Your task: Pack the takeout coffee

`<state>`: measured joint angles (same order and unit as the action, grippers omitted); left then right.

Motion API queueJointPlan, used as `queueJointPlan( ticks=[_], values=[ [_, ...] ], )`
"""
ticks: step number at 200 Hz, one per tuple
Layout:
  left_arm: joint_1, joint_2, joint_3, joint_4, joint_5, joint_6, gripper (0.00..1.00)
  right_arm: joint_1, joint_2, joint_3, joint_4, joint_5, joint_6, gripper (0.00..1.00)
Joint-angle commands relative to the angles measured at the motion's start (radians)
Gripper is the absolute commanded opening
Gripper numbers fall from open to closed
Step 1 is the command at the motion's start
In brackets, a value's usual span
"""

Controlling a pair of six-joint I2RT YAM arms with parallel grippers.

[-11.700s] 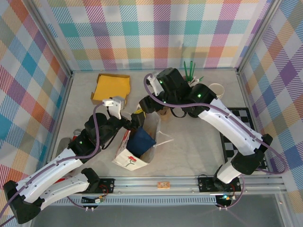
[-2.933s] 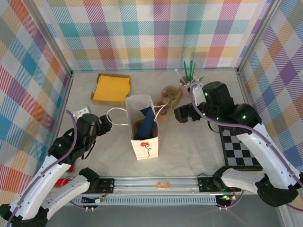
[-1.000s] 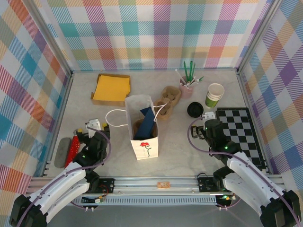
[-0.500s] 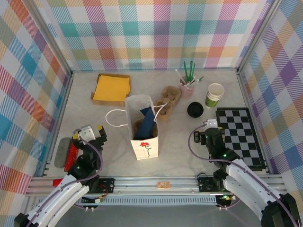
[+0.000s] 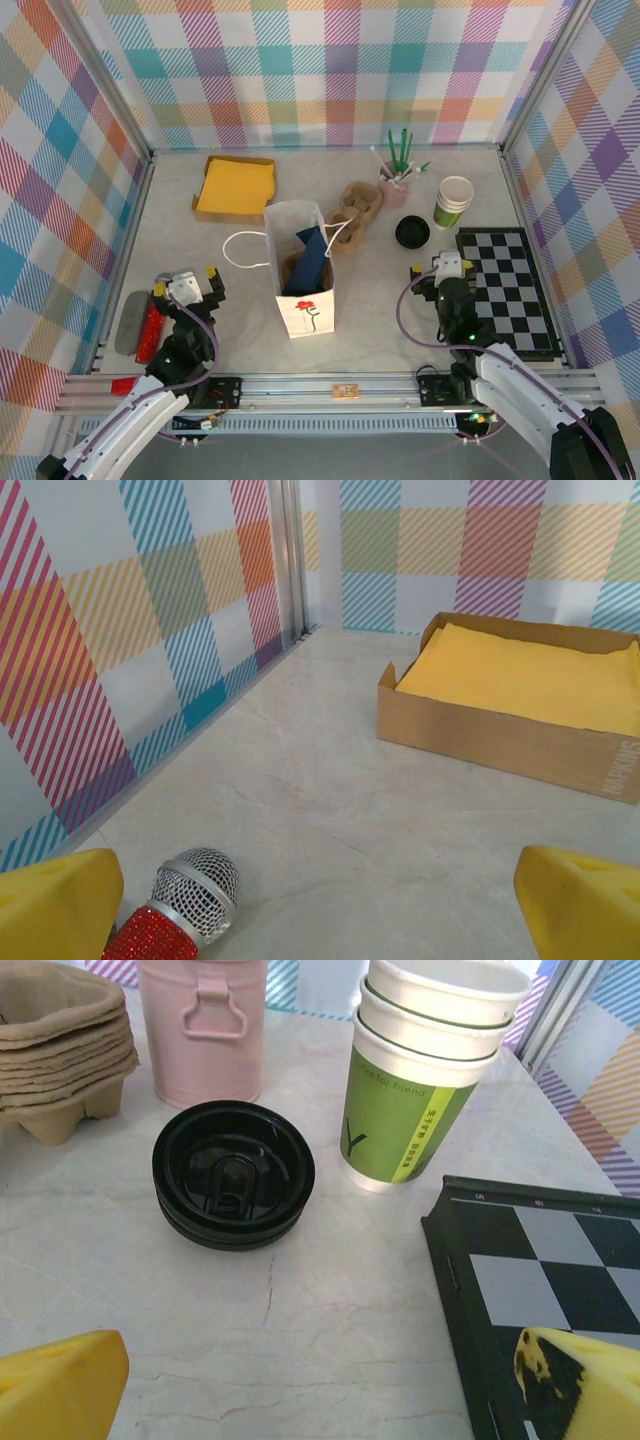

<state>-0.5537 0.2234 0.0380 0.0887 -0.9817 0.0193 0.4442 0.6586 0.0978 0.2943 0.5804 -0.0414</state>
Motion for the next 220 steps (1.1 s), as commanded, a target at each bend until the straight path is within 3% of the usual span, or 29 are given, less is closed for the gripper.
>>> queueJointPlan(
  ticks=[1, 33, 102, 142, 177, 220],
  values=[
    [0.015, -0.006, -0.021, 0.117, -0.009, 0.05, 1.0, -0.01, -0.001, -0.047, 0.221, 0.012, -0.074, 0.99],
    [0.051, -0.006, -0.047, 0.18, 0.031, 0.066, 1.0, -0.047, -0.019, -0.104, 0.366, -0.005, -0.078, 0.99],
    [0.159, 0.071, -0.053, 0.247, 0.118, 0.019, 1.0, -0.187, -0.006, -0.142, 0.419, -0.143, 0.024, 0.99],
    [0.212, 0.13, -0.053, 0.293, 0.162, -0.011, 1.0, -0.229, 0.153, -0.129, 0.558, -0.185, 0.051, 0.99],
    [0.261, 0.172, -0.053, 0.323, 0.215, -0.041, 1.0, -0.24, 0.38, -0.075, 0.723, -0.192, 0.05, 0.99],
    [0.276, 0.224, -0.053, 0.37, 0.225, -0.047, 1.0, -0.242, 0.553, -0.035, 0.858, -0.185, 0.04, 0.99]
  ],
)
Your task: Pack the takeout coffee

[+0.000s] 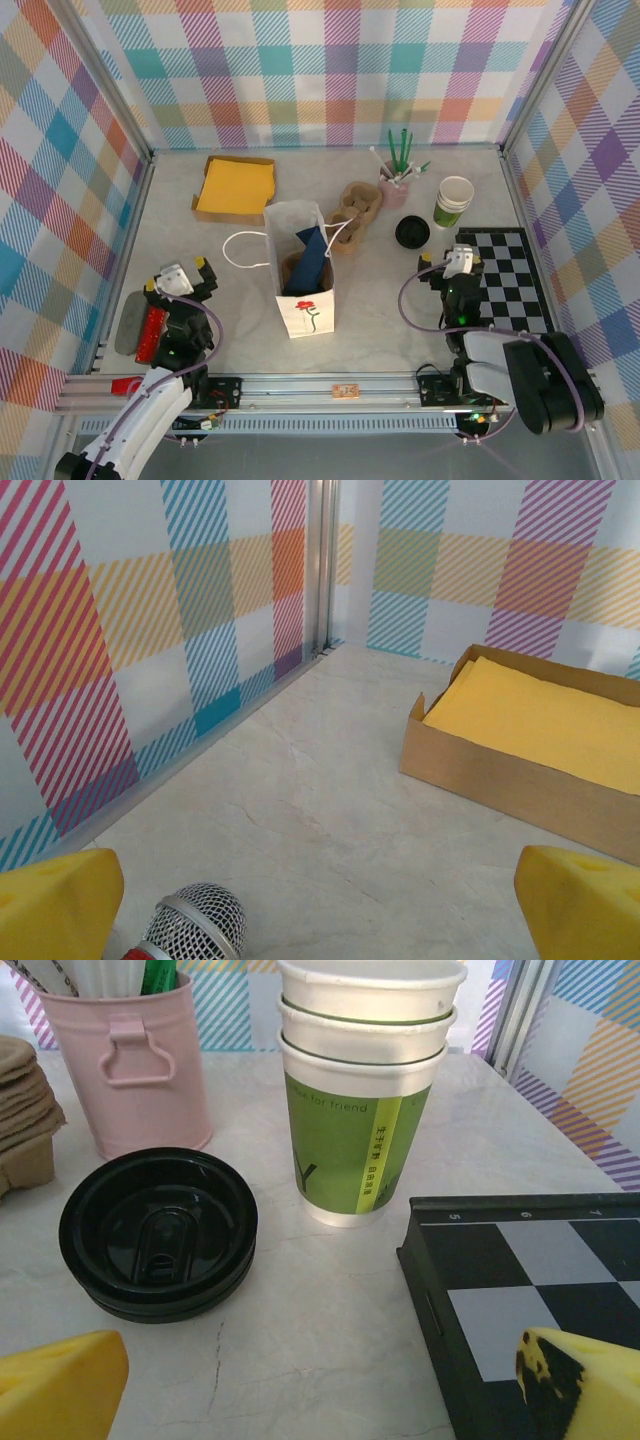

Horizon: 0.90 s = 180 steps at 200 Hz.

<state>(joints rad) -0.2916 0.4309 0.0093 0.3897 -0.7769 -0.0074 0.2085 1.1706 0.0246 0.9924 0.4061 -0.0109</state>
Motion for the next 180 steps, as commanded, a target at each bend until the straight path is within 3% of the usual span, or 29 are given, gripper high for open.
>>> queueJointPlan(
  ticks=[1, 58, 100, 137, 180],
  values=[
    [0.014, 0.017, -0.025, 0.07, 0.021, -0.02, 1.0, -0.006, 0.043, 0.039, 0.162, -0.01, 0.009, 0.99],
    [0.055, 0.079, -0.025, 0.126, 0.051, -0.039, 1.0, -0.011, 0.086, 0.049, 0.196, -0.005, 0.006, 0.99],
    [0.07, 0.224, -0.025, 0.272, 0.074, -0.03, 1.0, -0.018, 0.146, 0.063, 0.249, 0.005, -0.007, 0.99],
    [0.08, 0.386, -0.025, 0.443, 0.094, -0.009, 1.0, -0.024, 0.348, 0.096, 0.414, 0.027, -0.028, 0.99],
    [0.089, 0.477, -0.025, 0.539, 0.111, -0.001, 1.0, -0.026, 0.345, 0.102, 0.399, -0.011, -0.041, 0.99]
  ],
)
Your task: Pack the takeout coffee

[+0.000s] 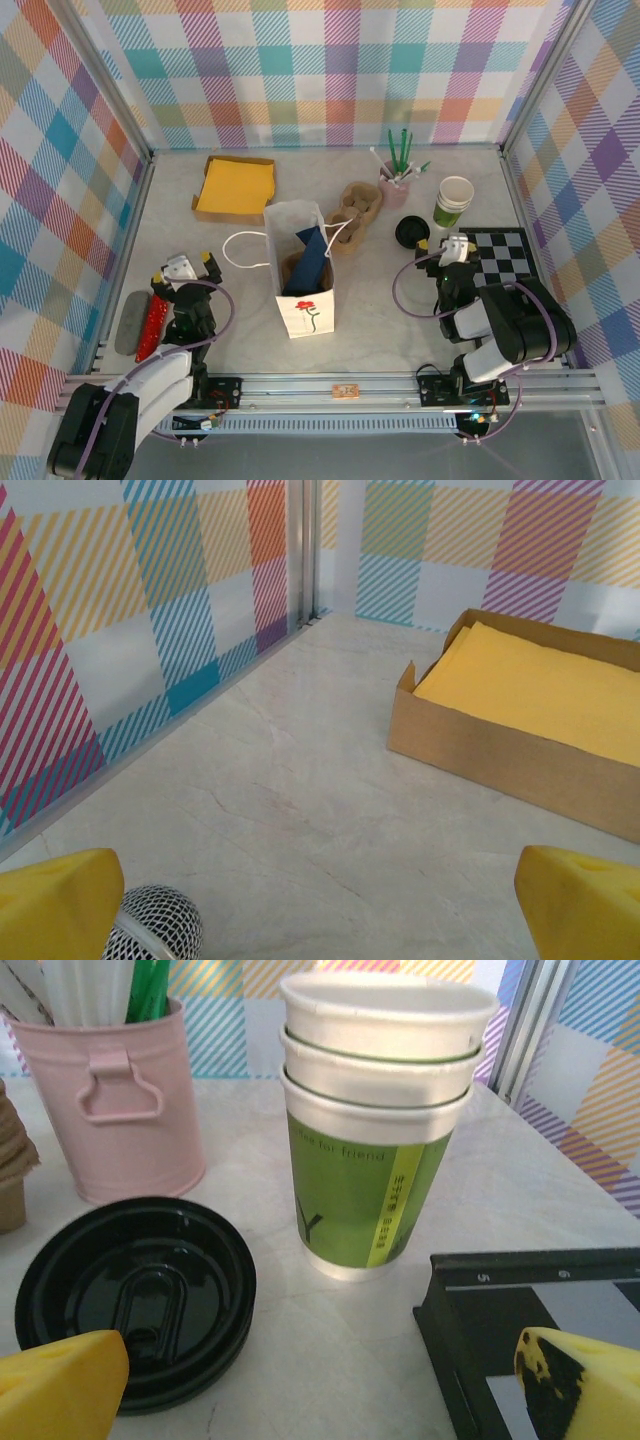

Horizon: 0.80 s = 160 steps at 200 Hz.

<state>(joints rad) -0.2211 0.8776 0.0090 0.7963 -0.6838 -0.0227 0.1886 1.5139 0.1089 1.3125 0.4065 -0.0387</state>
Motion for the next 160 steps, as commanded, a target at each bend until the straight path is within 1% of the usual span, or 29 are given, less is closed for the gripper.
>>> queueJointPlan(
  ticks=[1, 10, 31, 58, 72, 92, 100, 123, 149, 160],
  values=[
    [0.018, 0.033, -0.025, 0.135, 0.019, 0.015, 1.0, -0.006, 0.002, 0.017, 0.078, -0.012, -0.013, 0.99],
    [0.021, 0.057, -0.024, 0.161, 0.028, 0.018, 1.0, -0.006, 0.002, 0.025, 0.063, -0.033, -0.023, 0.99],
    [0.029, 0.132, -0.024, 0.241, 0.05, 0.026, 1.0, -0.006, 0.022, 0.075, -0.022, -0.128, -0.051, 0.99],
    [0.031, 0.26, -0.021, 0.382, 0.069, 0.039, 1.0, -0.02, 0.075, 0.083, 0.019, -0.147, -0.05, 0.99],
    [0.032, 0.333, -0.012, 0.455, 0.077, 0.05, 1.0, -0.022, 0.05, 0.101, -0.057, -0.152, -0.048, 0.99],
    [0.032, 0.439, 0.006, 0.548, 0.095, 0.069, 1.0, -0.033, 0.04, 0.12, -0.105, -0.161, -0.038, 0.99],
    [0.031, 0.452, 0.023, 0.542, 0.094, 0.08, 1.0, -0.035, 0.041, 0.123, -0.109, -0.164, -0.036, 0.99],
    [0.034, 0.418, 0.024, 0.492, 0.103, 0.07, 1.0, -0.039, 0.037, 0.13, -0.126, -0.169, -0.033, 0.99],
    [0.035, 0.426, 0.034, 0.489, 0.132, 0.09, 1.0, -0.05, 0.029, 0.154, -0.181, -0.182, -0.022, 0.99],
    [0.034, 0.414, 0.031, 0.473, 0.163, 0.085, 1.0, -0.056, 0.026, 0.166, -0.207, -0.191, -0.017, 0.99]
  ],
)
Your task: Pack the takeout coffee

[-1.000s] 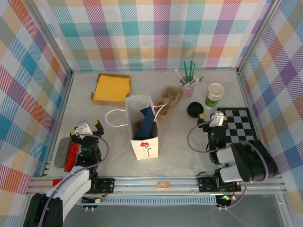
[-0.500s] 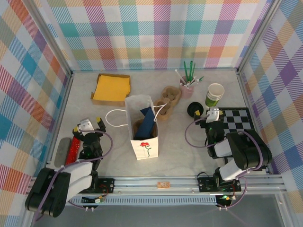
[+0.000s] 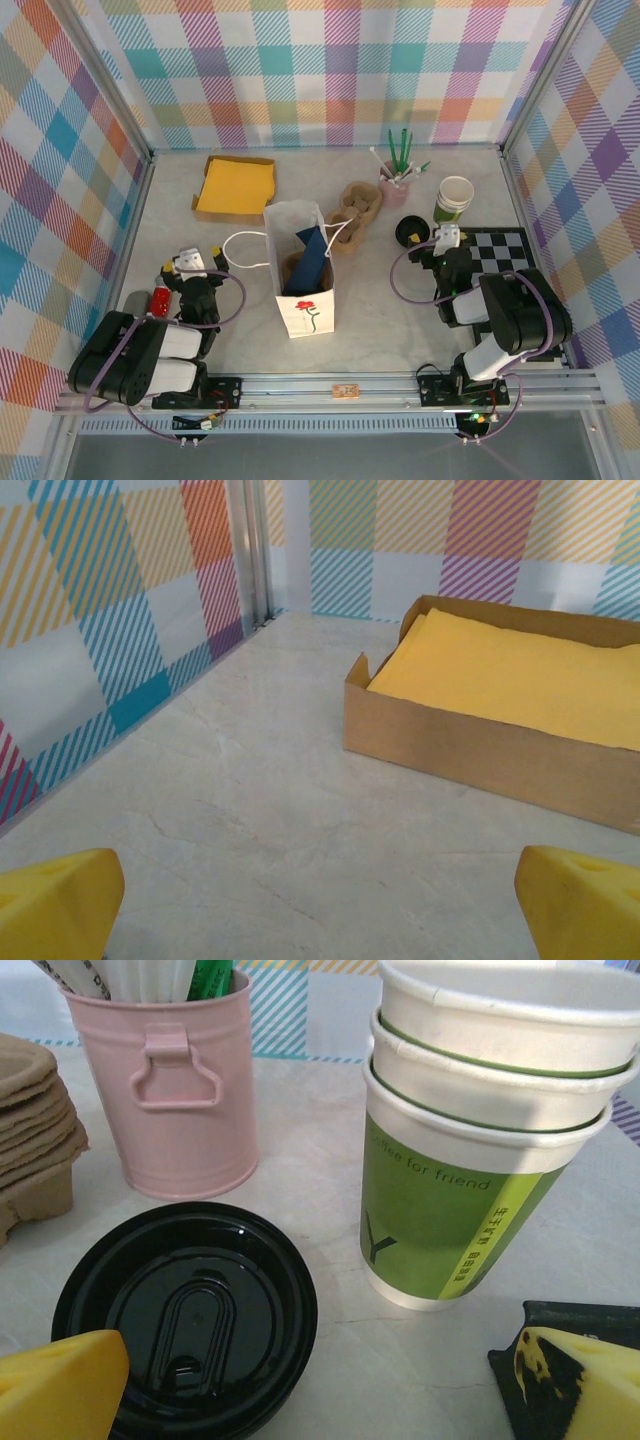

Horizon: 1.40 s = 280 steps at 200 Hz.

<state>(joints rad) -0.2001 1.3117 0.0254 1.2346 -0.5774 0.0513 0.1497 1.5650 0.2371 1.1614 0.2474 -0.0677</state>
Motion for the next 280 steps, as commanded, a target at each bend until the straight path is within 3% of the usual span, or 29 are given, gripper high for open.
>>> queueJointPlan(
  ticks=[1, 25, 45, 118, 201, 225, 258, 280],
  values=[
    [0.014, -0.021, 0.015, 0.035, 0.061, 0.009, 1.0, -0.018, -0.025, 0.038, -0.058, -0.033, 0.012, 0.99],
    [0.016, 0.05, 0.038, 0.071, 0.211, -0.01, 1.0, -0.03, -0.029, 0.065, -0.113, -0.042, 0.023, 0.99],
    [0.027, 0.15, 0.064, 0.122, 0.137, -0.029, 1.0, -0.033, -0.029, 0.07, -0.123, -0.046, 0.026, 0.99],
    [0.039, 0.291, 0.134, 0.123, 0.305, 0.02, 1.0, -0.045, -0.03, 0.095, -0.177, -0.066, 0.035, 0.99],
    [-0.016, 0.306, 0.177, 0.075, 0.308, 0.104, 1.0, -0.12, -0.03, 0.17, -0.324, -0.168, 0.09, 0.99],
    [0.002, 0.284, 0.212, -0.015, 0.338, 0.09, 1.0, -0.121, -0.03, 0.169, -0.322, -0.168, 0.091, 0.99],
    [0.092, 0.262, 0.363, -0.341, 0.498, 0.034, 1.0, -0.12, -0.029, 0.168, -0.321, -0.168, 0.087, 0.99],
    [0.105, 0.262, 0.37, -0.353, 0.514, 0.025, 1.0, -0.12, -0.03, 0.168, -0.319, -0.168, 0.09, 0.99]
  ],
)
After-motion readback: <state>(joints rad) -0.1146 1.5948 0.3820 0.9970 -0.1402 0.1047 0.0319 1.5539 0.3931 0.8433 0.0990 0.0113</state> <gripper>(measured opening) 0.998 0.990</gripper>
